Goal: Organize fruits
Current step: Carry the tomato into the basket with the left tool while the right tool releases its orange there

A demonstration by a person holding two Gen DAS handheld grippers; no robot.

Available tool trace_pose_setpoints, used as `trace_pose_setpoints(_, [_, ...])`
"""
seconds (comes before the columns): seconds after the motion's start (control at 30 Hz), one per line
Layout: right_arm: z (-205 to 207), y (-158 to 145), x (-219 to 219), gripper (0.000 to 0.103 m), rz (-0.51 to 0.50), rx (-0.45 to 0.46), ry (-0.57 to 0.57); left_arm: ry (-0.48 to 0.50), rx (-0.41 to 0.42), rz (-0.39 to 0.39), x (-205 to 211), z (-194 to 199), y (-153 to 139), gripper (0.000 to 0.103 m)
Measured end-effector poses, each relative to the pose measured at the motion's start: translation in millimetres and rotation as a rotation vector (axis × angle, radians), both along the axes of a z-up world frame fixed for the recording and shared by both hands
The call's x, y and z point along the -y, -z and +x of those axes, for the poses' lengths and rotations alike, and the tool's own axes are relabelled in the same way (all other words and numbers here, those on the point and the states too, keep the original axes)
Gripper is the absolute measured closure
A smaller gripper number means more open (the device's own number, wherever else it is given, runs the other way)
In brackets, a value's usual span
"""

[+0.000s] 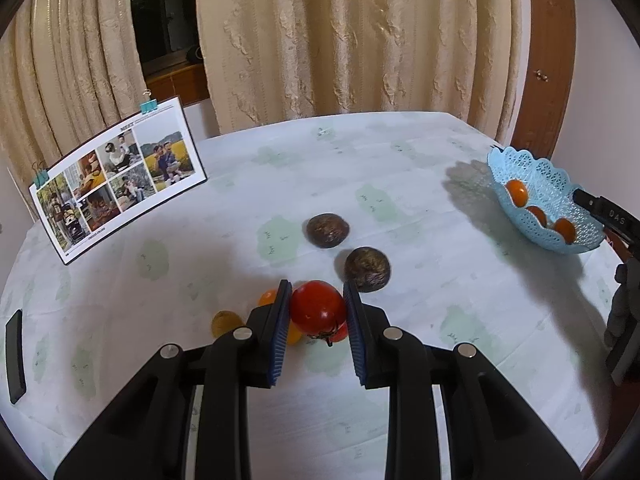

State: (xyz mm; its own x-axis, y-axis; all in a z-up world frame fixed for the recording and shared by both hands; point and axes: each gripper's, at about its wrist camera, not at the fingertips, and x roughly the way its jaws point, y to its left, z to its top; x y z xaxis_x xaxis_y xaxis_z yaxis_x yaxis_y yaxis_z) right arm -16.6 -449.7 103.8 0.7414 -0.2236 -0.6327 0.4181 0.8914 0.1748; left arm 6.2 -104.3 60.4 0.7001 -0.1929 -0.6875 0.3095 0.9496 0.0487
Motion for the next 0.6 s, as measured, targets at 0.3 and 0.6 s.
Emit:
trace_pose_setpoints(0.3, [-18.8, 1.2, 15.2, 0.042, -0.002, 0.062, 0.095, 0.097, -0.003, -0.006, 49.7, 1.6, -8.5, 0.076])
trace_pose_setpoints(0.6, [-26.9, -1.9, 15.8, 0.042, -0.016, 0.104, 0.126, 0.253, 0.006, -0.057, 125.6, 4.8, -24.2, 0.076])
